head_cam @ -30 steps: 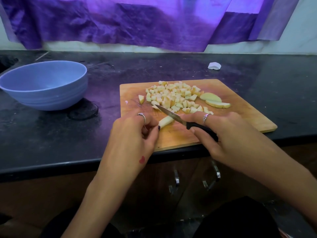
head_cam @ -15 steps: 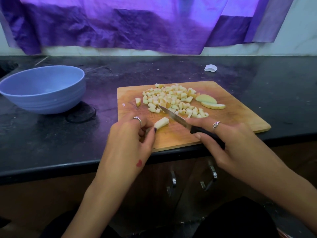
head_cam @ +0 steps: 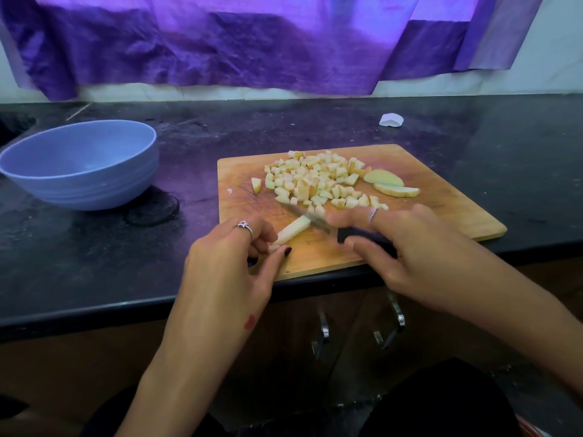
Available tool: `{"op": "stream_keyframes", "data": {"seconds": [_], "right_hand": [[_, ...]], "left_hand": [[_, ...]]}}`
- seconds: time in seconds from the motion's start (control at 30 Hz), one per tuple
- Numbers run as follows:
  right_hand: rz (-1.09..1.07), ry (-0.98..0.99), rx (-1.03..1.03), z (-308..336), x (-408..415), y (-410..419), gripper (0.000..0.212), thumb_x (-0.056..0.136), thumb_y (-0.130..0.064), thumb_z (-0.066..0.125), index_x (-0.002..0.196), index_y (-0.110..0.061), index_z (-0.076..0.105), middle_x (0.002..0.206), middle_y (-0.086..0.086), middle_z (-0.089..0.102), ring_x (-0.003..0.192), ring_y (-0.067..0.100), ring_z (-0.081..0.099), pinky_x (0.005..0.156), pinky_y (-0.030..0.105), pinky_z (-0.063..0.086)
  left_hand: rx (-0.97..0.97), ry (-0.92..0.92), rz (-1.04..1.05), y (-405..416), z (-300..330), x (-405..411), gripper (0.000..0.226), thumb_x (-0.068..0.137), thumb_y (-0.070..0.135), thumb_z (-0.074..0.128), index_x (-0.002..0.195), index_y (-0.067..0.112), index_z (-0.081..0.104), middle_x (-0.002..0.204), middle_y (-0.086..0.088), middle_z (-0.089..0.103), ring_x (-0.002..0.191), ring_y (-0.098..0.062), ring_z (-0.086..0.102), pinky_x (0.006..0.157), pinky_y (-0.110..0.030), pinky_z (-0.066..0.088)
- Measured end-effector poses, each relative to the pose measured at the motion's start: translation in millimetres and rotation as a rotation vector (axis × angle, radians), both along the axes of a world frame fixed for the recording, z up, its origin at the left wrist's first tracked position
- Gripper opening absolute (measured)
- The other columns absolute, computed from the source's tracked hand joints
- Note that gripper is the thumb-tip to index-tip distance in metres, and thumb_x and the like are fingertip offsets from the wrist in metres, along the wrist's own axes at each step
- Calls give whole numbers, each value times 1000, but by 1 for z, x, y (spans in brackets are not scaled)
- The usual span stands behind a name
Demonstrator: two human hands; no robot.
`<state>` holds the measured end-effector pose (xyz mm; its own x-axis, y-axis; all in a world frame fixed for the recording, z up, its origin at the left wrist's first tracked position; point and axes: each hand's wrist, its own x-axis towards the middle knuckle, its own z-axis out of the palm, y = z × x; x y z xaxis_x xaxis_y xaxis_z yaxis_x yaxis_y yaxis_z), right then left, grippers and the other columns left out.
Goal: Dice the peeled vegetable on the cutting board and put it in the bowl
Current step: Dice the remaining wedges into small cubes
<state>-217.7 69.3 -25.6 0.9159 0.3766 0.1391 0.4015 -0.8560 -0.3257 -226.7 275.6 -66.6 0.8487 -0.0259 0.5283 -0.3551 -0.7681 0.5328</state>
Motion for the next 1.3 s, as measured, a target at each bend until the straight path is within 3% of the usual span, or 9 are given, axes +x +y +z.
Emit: {"op": "stream_keyframes", "data": {"seconds": [0.17, 0.3, 0.4, 0.5, 0.57, 0.73, 1.07, 1.17, 1.3], "right_hand": [[-13, -26, -26, -7, -4, 0, 37, 95, -41, 43, 131, -51, 41, 77, -11, 52, 61, 4, 48, 51, 17, 32], [-25, -108, -88, -6, -10, -4, 39, 96, -44, 41, 132, -56, 34, 82, -10, 55, 77, 16, 58, 60, 28, 41], [-41, -145, -101, -6, -12, -5, 41, 96, -43, 41, 134, -57, 31, 85, -12, 54, 81, 16, 59, 64, 28, 46], [-67, -140, -67, -8, -12, -8, 42, 96, -42, 42, 135, -55, 33, 88, -13, 59, 81, 13, 57, 65, 29, 47], [-72, -132, -21, -8, -10, -14, 41, 95, -41, 45, 133, -55, 38, 89, -12, 65, 79, 11, 57, 67, 31, 49], [-45, -135, 111, -6, -17, -16, 38, 94, -37, 48, 130, -48, 48, 71, -6, 66, 57, 9, 55, 56, 30, 47], [-32, -67, 125, -5, -20, 2, 38, 96, -34, 48, 132, -45, 48, 62, -16, 52, 68, 2, 53, 55, 20, 43], [-53, -70, 94, -2, -17, 7, 36, 96, -37, 46, 130, -46, 50, 61, -14, 50, 55, 9, 50, 48, 20, 38], [-65, -74, 20, 0, -8, 17, 36, 97, -38, 41, 132, -47, 44, 66, -11, 52, 56, 7, 47, 48, 20, 31]], "left_hand": [[-58, 61, 17, 3, 5, -6, 21, 75, 17, 77, 79, 28, 59, 68, 13, 58, 69, -2, 57, 64, -4, 41], [-78, 53, 39, 9, 23, 2, 17, 79, 15, 73, 81, 25, 59, 69, 12, 60, 72, -2, 58, 64, -5, 43], [-12, 84, 44, 1, 34, 28, 11, 85, 14, 68, 92, 21, 62, 82, 8, 63, 72, -3, 59, 66, -5, 44], [33, 92, 42, -10, 35, 40, 19, 88, 23, 64, 108, 23, 64, 104, 4, 64, 91, -11, 60, 77, -21, 48], [59, 66, 30, -12, 32, 33, 24, 88, 32, 63, 110, 23, 65, 109, 7, 63, 96, -11, 58, 79, -25, 45], [108, 43, 69, 1, 13, 4, 17, 83, 35, 66, 96, 24, 70, 96, 13, 59, 90, -9, 55, 76, -23, 37], [5, 7, 96, 1, 0, 3, 6, 78, 22, 75, 82, 18, 74, 91, 12, 59, 89, -14, 57, 78, -24, 37], [-9, 11, 80, 1, 1, 4, 6, 78, 21, 75, 83, 18, 75, 93, 12, 60, 90, -15, 57, 77, -24, 38], [-17, 30, 64, 3, 1, 5, 5, 78, 22, 75, 83, 20, 74, 94, 15, 59, 92, -12, 54, 73, -11, 35]]}}
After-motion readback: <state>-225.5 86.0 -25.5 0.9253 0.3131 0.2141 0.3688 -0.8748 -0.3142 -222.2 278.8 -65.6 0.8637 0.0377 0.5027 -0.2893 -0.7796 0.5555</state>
